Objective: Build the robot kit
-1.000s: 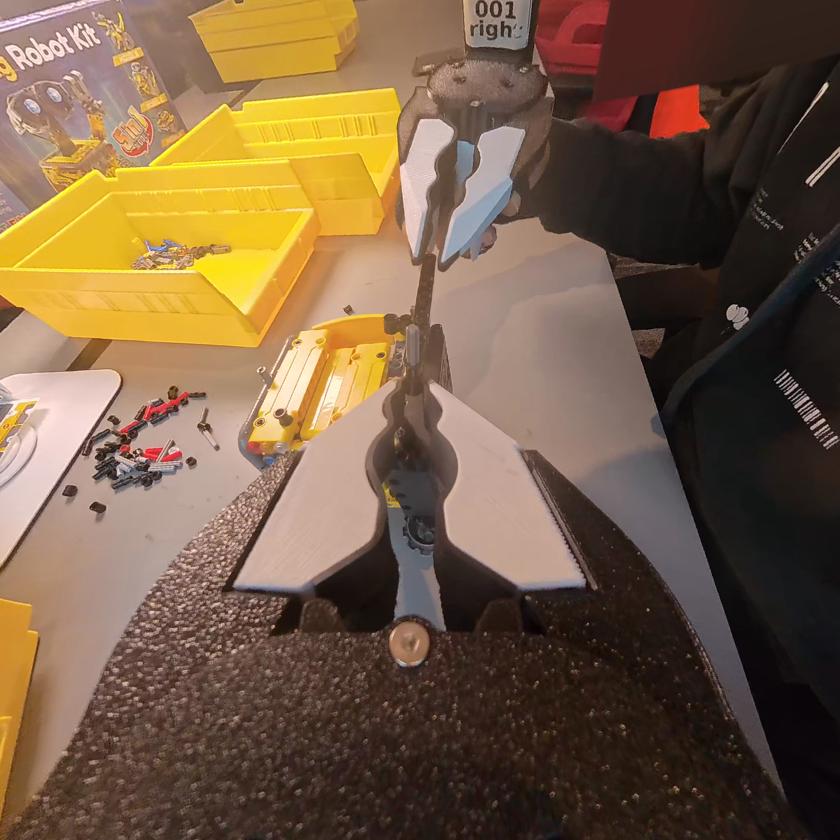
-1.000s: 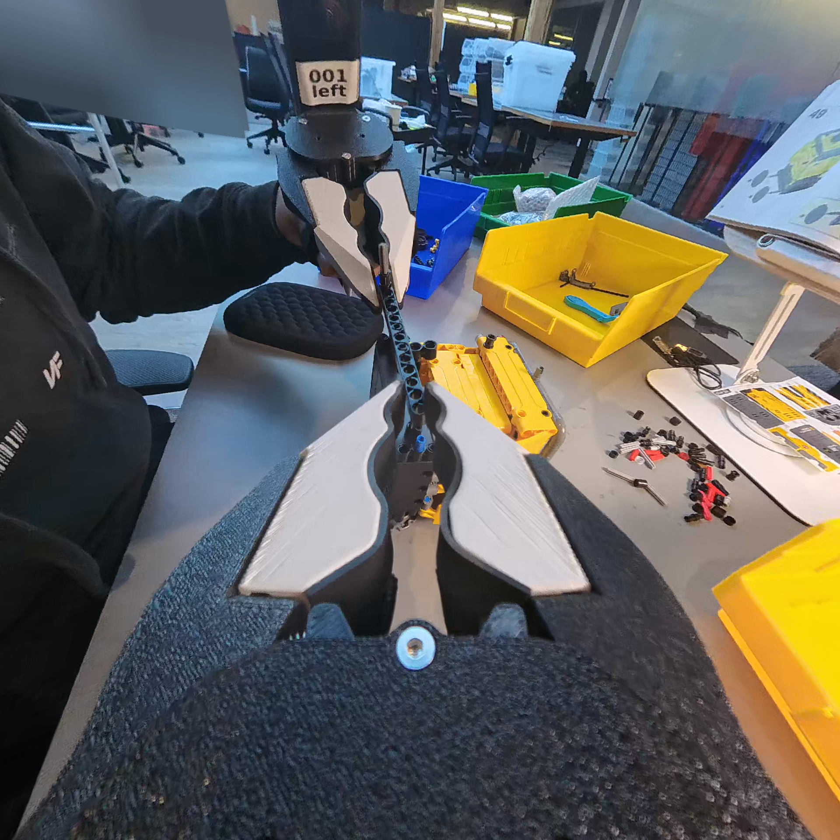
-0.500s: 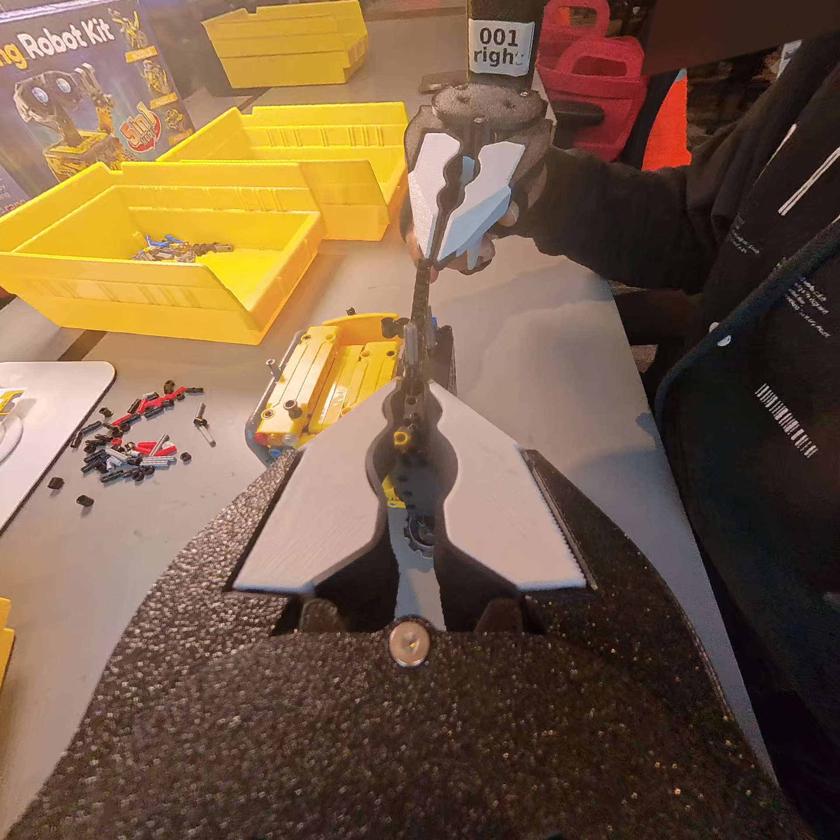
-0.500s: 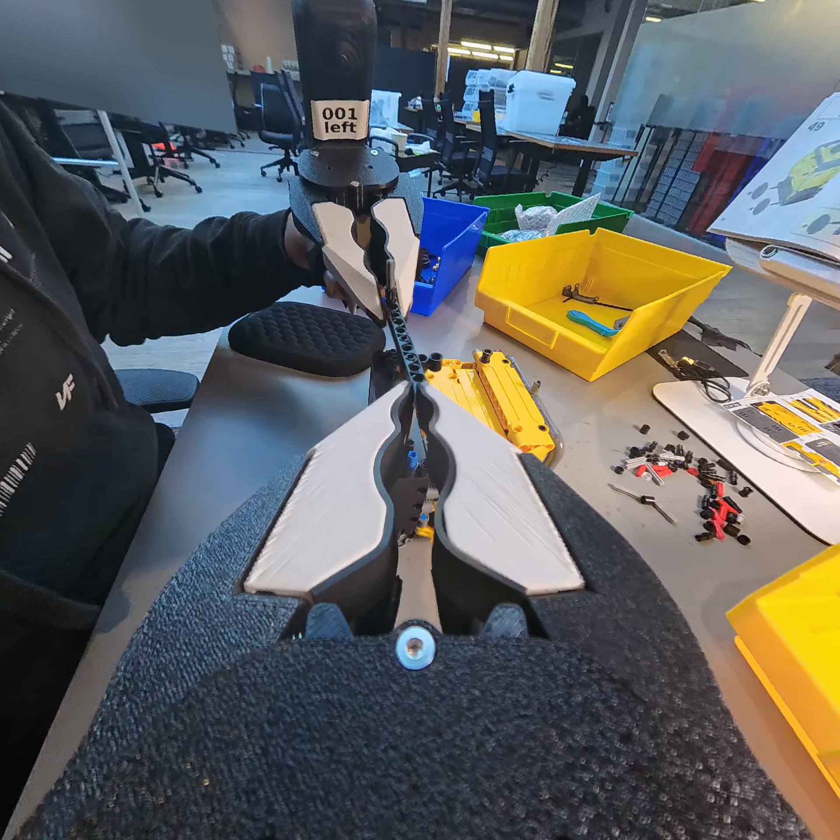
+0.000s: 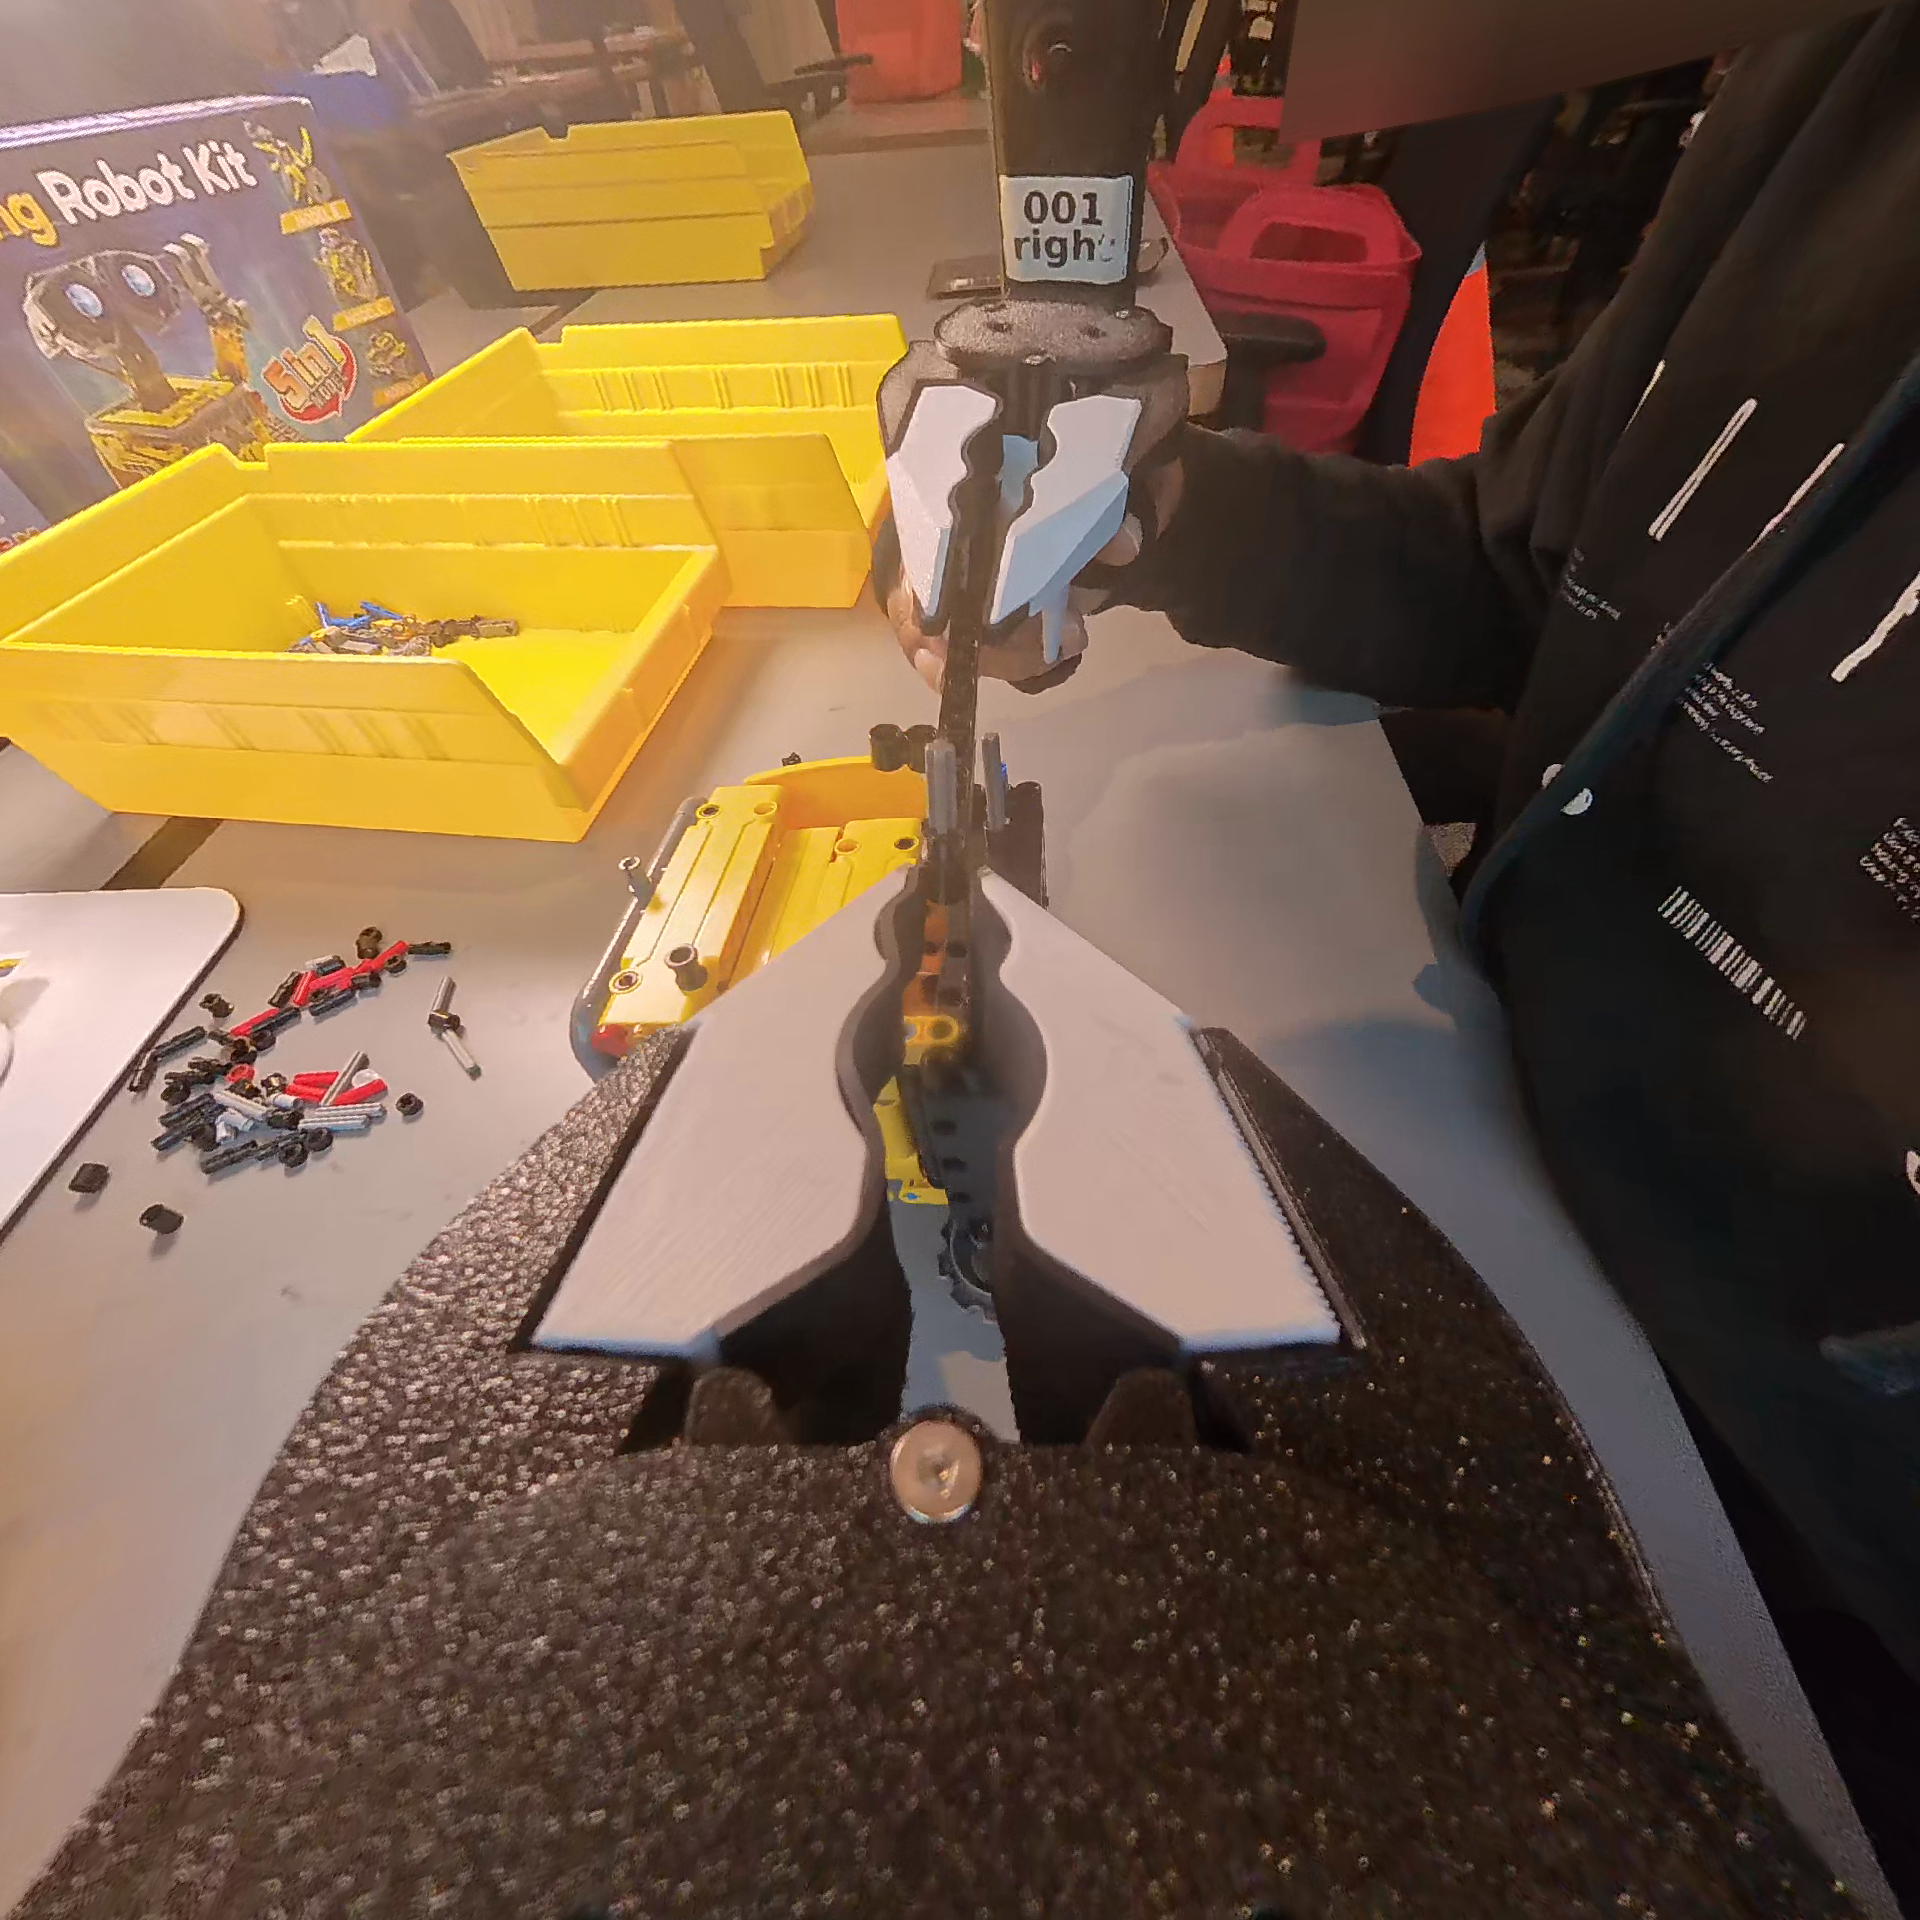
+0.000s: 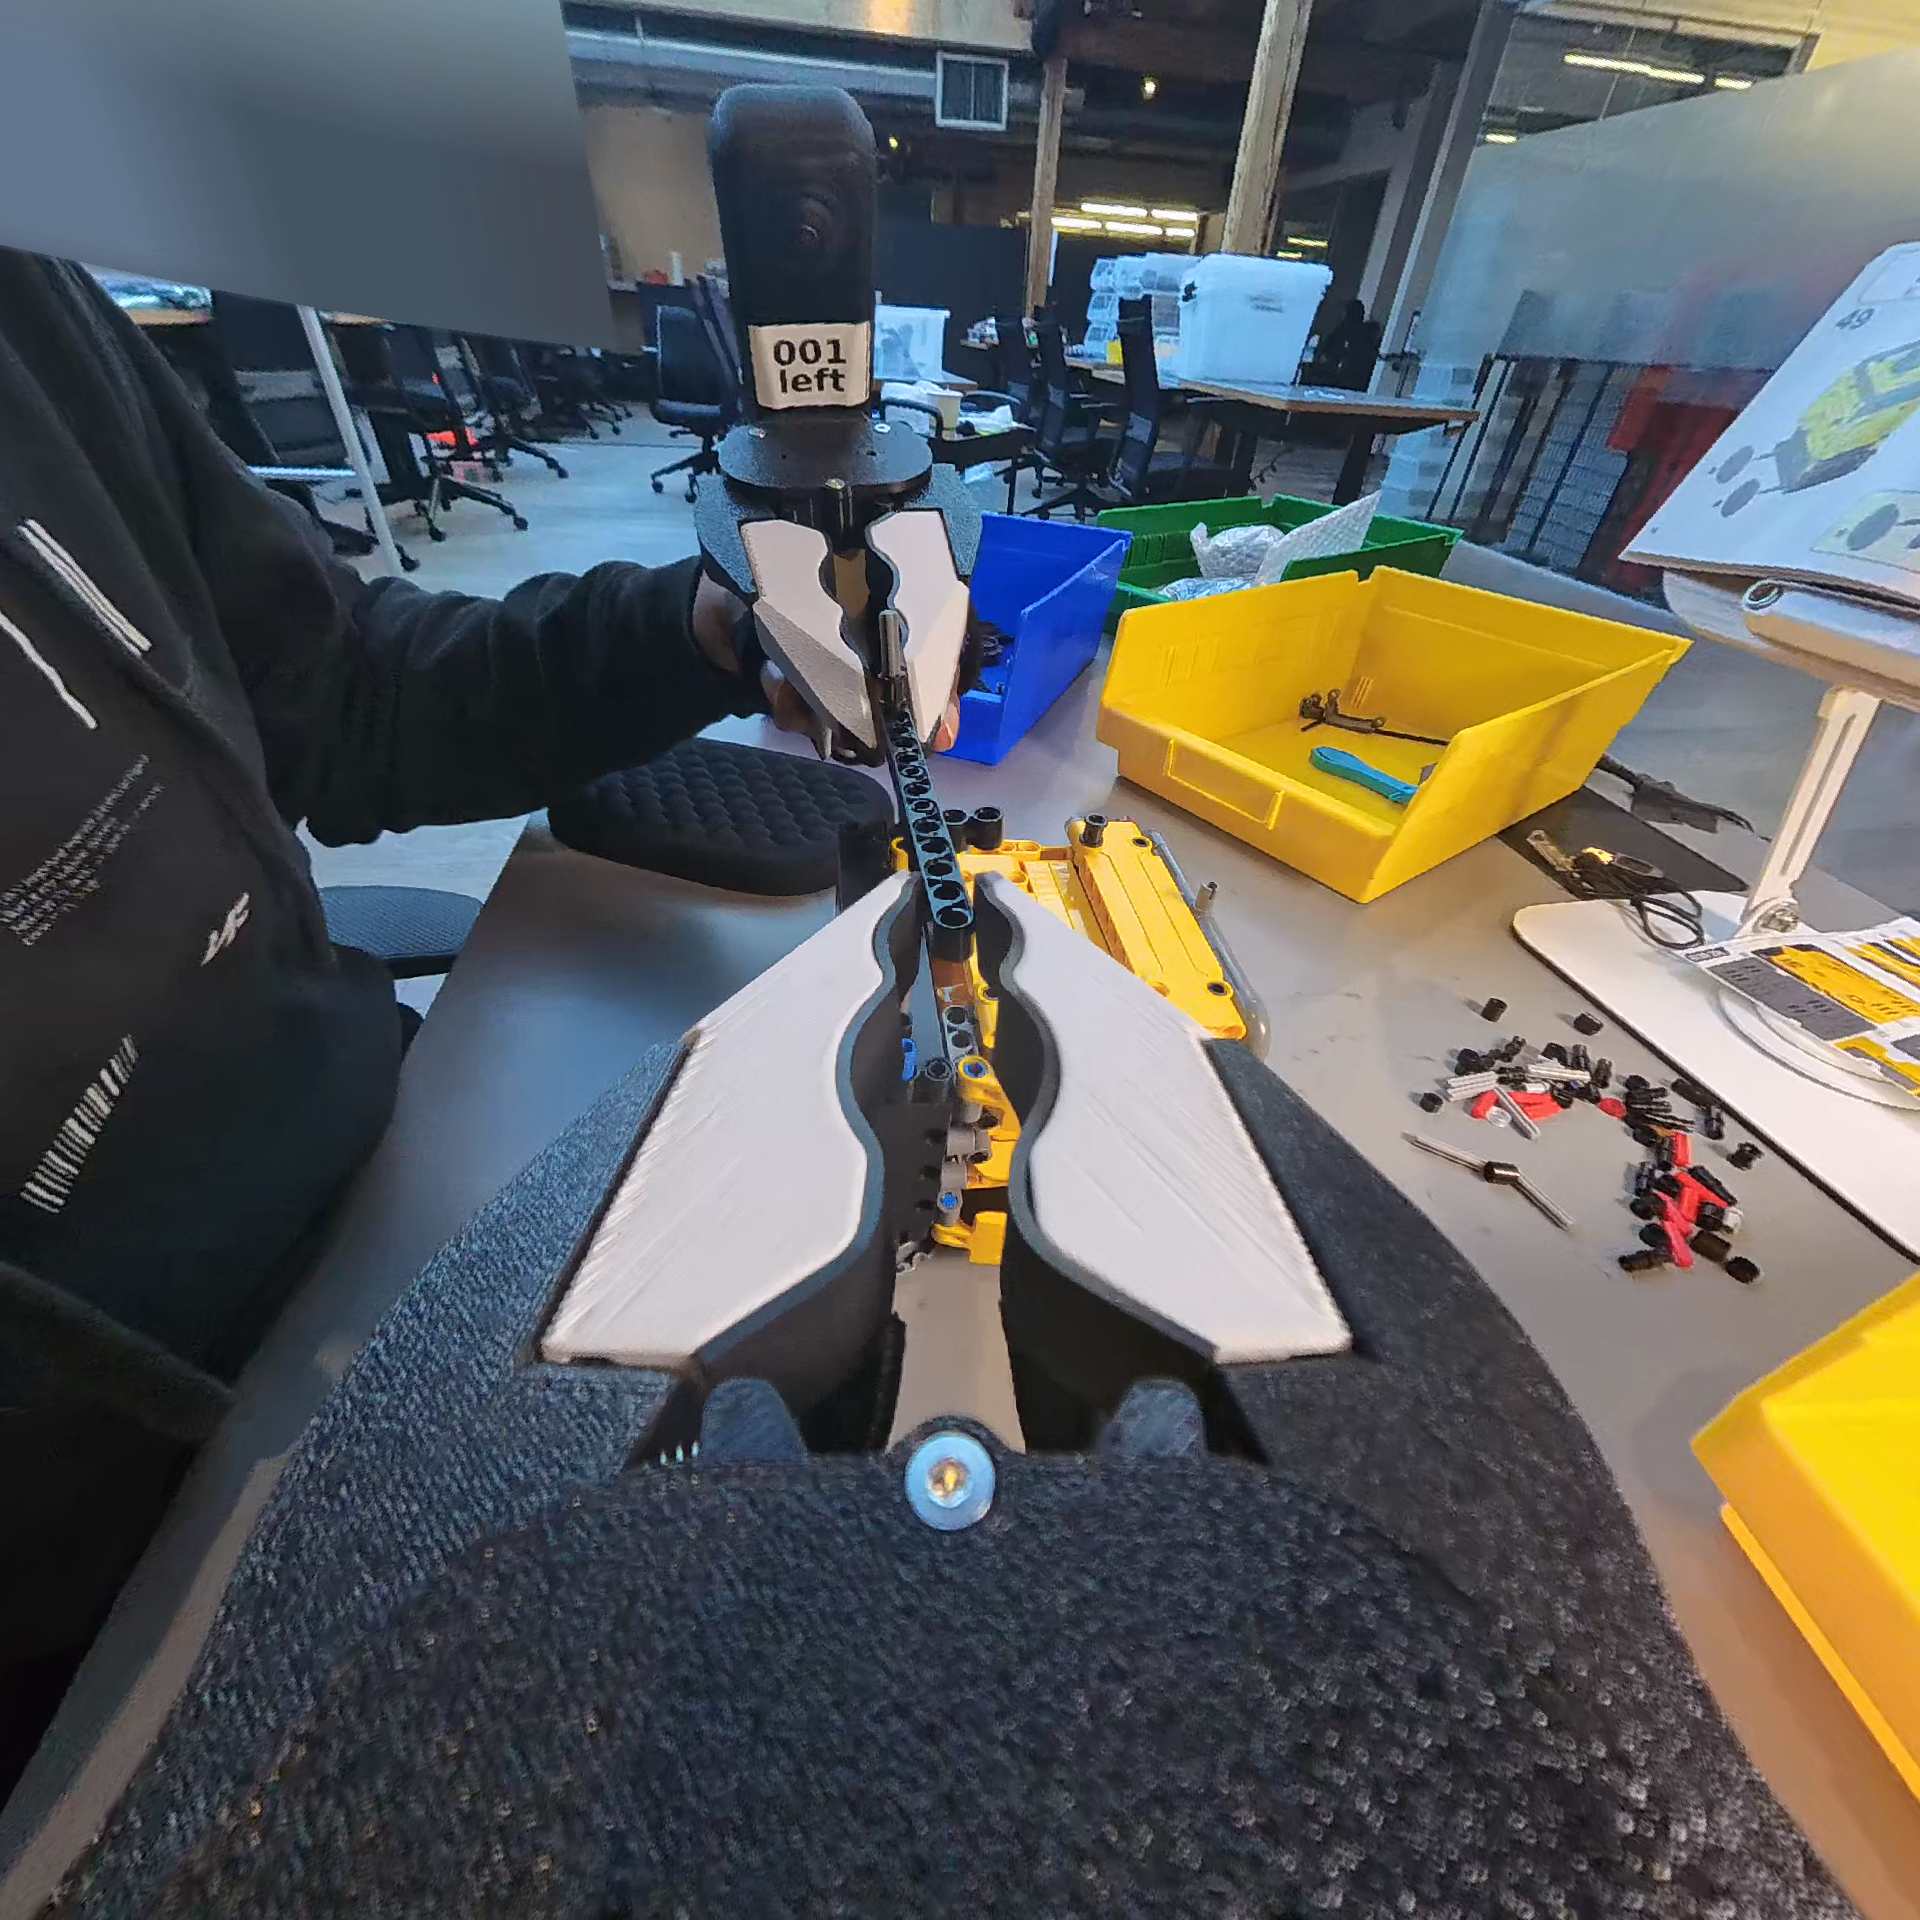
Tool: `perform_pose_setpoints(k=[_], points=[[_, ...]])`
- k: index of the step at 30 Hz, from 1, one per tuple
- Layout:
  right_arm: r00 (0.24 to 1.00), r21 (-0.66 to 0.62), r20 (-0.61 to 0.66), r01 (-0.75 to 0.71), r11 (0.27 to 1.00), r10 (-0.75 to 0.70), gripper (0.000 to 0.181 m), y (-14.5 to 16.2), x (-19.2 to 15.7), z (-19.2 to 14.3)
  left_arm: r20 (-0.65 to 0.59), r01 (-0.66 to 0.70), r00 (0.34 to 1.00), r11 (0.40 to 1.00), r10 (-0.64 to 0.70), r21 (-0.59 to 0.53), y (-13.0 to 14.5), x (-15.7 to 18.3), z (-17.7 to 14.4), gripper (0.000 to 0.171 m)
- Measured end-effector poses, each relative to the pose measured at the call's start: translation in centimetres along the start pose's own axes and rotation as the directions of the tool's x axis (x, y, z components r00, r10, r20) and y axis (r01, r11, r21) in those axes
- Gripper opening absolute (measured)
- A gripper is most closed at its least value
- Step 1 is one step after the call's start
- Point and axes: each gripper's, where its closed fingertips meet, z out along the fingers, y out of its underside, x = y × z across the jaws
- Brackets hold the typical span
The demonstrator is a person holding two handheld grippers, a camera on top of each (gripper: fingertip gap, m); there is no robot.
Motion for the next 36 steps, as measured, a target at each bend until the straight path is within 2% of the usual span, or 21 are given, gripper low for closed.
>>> perform_pose_setpoints(k=[15, 36], points=[[0.999, 0.069, 0.004, -0.038, 0.997, 0.038, 0.009, -0.3, 0.25, 0.26, -0.013, -0.016, 1.0, 0.987, 0.019, 0.163, -0.74, -0.86, -0.34, 0.005], [0.997, 0.076, 0.025, -0.078, 0.994, 0.076, 0.008, 0.1, 0.1, 0.52, -0.027, 0.001, 1.0, 0.973, 0.005, 0.229, -0.44, -0.74, -0.53, 0.005]])
